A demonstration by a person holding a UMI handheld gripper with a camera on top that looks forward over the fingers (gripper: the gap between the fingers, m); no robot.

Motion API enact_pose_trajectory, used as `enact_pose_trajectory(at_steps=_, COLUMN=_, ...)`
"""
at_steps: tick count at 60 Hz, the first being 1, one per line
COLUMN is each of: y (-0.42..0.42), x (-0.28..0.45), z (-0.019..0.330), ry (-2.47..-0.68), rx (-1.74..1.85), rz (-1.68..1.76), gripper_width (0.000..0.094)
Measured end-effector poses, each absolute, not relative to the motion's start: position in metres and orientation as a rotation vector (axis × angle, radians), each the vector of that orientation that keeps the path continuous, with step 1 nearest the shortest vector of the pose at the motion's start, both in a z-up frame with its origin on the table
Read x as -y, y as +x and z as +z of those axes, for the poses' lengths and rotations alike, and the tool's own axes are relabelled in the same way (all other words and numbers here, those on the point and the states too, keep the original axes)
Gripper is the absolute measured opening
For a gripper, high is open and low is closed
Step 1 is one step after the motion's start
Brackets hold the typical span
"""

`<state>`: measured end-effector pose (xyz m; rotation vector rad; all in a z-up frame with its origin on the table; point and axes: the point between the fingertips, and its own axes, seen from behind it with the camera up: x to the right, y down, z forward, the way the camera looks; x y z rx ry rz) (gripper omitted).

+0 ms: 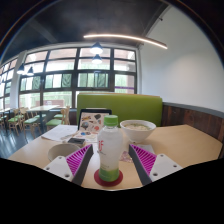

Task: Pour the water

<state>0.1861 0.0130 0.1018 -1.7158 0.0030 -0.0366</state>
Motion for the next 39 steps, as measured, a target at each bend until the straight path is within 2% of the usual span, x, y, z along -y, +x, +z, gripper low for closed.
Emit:
enact_pose_trajectory(at_steps=9, y=0.195, x=0.065, z=0.129, ry=-1.714, rx=-0.034, rz=-0.081, gripper_width=0.0827)
enact_pose_trajectory(at_steps=19, y=0.168, x=0.153, z=0.159, ry=-1.658, rx=-0.042, rz=0.041, gripper_width=0.0824)
enact_pose_trajectory(at_steps=26, y=0.158, x=0.206, z=0.150, ry=-1.674, rx=-0.044, rz=0.052, gripper_width=0.0827)
enact_pose_trajectory(at_steps=39, y=0.138, x=0.244, z=0.137, ry=-1.688, rx=-0.017, rz=0.104, gripper_width=0.0824)
